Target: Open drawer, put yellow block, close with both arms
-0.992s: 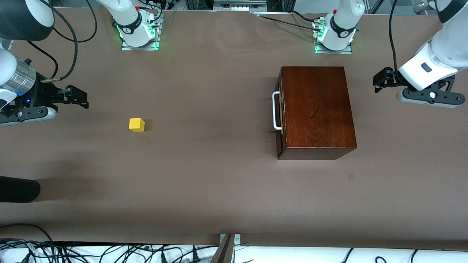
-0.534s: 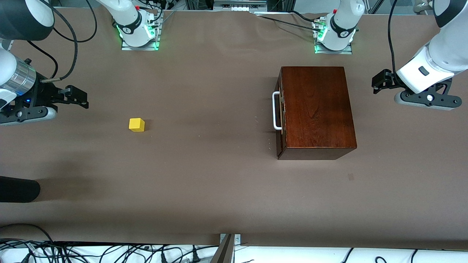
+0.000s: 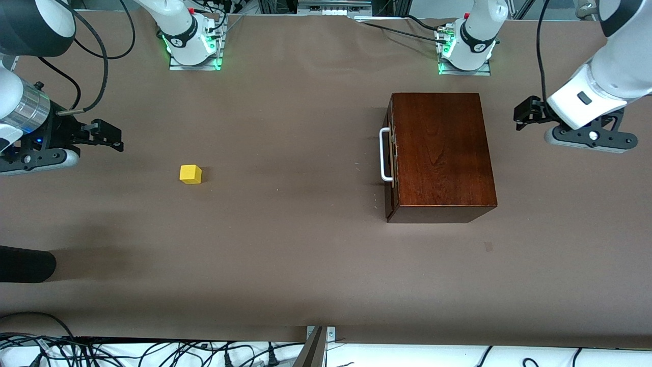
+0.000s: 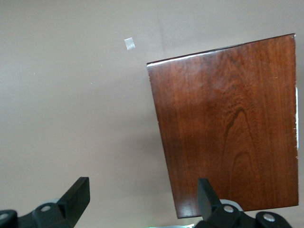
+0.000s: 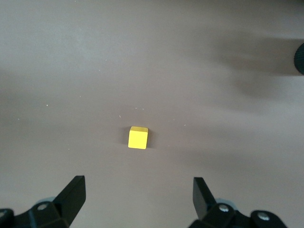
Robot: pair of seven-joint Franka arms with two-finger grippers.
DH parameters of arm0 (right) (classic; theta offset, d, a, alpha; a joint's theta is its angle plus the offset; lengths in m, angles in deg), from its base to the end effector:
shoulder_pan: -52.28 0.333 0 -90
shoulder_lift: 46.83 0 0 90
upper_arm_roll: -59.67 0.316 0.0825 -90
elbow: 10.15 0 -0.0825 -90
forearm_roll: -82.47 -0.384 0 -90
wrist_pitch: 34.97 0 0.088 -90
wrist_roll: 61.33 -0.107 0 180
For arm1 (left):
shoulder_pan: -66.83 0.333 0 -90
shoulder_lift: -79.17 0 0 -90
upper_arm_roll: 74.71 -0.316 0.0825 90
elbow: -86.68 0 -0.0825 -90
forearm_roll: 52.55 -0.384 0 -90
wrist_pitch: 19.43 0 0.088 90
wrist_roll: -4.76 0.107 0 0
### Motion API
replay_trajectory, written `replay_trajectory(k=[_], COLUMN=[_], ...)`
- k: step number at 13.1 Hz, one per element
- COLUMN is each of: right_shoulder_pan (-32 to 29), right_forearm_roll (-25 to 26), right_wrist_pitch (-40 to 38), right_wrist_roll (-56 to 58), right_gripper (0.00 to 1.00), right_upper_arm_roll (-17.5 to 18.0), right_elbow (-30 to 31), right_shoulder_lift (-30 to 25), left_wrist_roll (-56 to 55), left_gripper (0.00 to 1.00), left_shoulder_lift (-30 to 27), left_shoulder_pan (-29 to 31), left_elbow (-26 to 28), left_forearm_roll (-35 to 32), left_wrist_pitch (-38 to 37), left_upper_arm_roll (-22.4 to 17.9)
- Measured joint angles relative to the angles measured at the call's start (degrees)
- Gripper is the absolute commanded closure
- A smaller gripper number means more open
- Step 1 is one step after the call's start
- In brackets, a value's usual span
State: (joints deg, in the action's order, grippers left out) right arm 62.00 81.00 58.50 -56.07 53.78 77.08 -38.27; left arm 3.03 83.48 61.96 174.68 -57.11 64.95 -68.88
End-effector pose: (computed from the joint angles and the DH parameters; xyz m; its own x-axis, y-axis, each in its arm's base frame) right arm 0.6006 0.0471 0.5665 0.9869 0.1569 -0.0386 0.1565 -0.9876 -0.0138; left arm 0.5576 -0.0939 0.5912 0.9798 -0.1474 -0.1351 -0.1585 -0.9844 -0.0759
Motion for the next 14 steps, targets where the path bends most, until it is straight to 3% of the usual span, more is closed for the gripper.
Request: replay_trajectory(k=[5,8,14], right_shoulder_pan=[0.0,0.0,0.0], right_forearm_roll=[0.0,0.0,0.0], right_wrist_pitch=[0.01,0.02,0.03], right_wrist_roll=[0.0,0.0,0.0], right_gripper=[0.0,0.0,0.0], right_upper_arm_roll=[0.0,0.0,-0.01], right_elbow=[0.0,0.0,-0.01], right_shoulder_lift=[0.0,0.0,-0.01], left_wrist_roll=[-9.61,-15.44,-22.44], left_gripper=[0.0,0.0,0.0], left_shoulder_lift=[0.35,4.88,19.29], left_shoulder_pan=[-0.28,-1.47,-11.34], left_elbow=[-0.41,-1.1,-2.57], left_forearm_roll=[0.05,0.04,-2.61], left_wrist_pitch=[-1.12,0.32,10.78], left_upper_arm_roll=[9.66,15.9,16.66])
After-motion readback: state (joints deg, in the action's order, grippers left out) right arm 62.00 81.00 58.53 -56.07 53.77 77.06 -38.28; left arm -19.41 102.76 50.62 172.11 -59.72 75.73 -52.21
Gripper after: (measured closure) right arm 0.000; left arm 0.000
